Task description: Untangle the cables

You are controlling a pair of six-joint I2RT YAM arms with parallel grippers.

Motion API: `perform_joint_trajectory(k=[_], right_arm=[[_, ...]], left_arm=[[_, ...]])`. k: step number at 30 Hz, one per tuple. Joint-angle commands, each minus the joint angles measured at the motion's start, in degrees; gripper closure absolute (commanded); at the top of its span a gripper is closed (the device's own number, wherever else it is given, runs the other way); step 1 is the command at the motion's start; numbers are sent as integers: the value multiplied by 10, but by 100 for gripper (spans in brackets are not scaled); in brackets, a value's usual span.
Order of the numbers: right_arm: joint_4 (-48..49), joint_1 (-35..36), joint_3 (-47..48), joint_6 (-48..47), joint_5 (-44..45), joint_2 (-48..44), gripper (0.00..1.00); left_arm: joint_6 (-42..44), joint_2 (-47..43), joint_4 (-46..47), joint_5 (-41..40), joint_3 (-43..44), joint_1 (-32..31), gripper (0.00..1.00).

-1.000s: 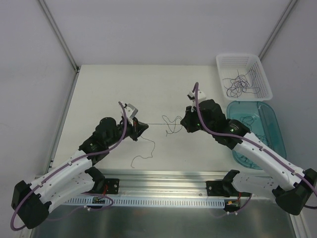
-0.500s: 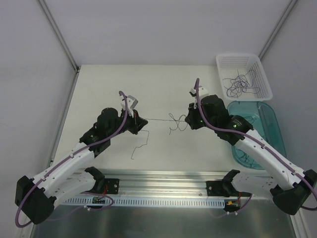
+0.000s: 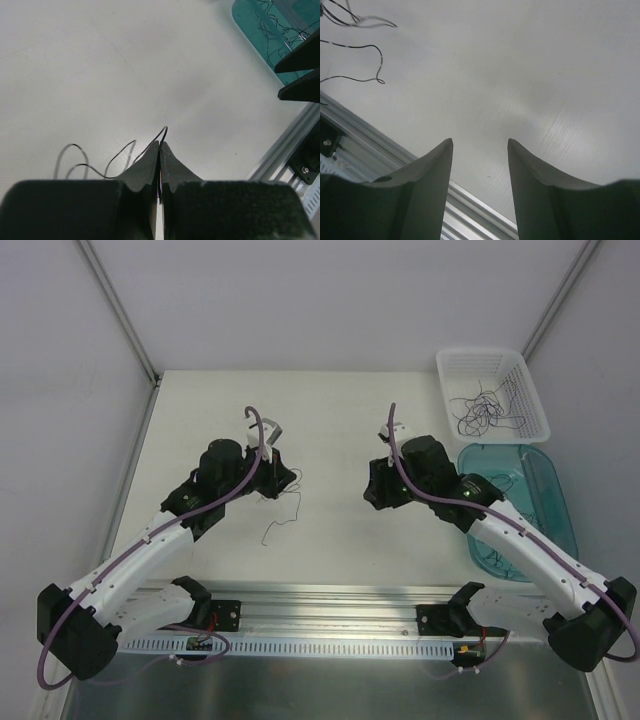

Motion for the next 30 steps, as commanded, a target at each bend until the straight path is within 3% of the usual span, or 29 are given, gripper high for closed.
perform_joint_trajectory(k=[1, 5, 9, 12, 20, 25, 30], right_arm=[[105, 16, -43, 47, -72, 4, 48], [217, 24, -69, 84, -127, 30, 45], [304, 24, -75, 88, -146, 51, 34], [318, 24, -77, 68, -159, 71, 32], [373, 25, -92, 67, -210, 107, 16], [369, 24, -103, 45, -174, 117, 16], [373, 16, -111, 35, -202, 131, 18]], left_arm=[[-4, 5, -19, 48, 25, 1, 100], [-13, -8, -34, 57, 29, 0, 100], [-10, -16, -49, 81, 39, 0, 100], [-12, -12, -59, 111, 53, 0, 100], [-19, -7, -70, 137, 76, -11, 100], [-16, -12, -81, 145, 88, -12, 100], [-13, -12, -88, 166, 98, -13, 100]])
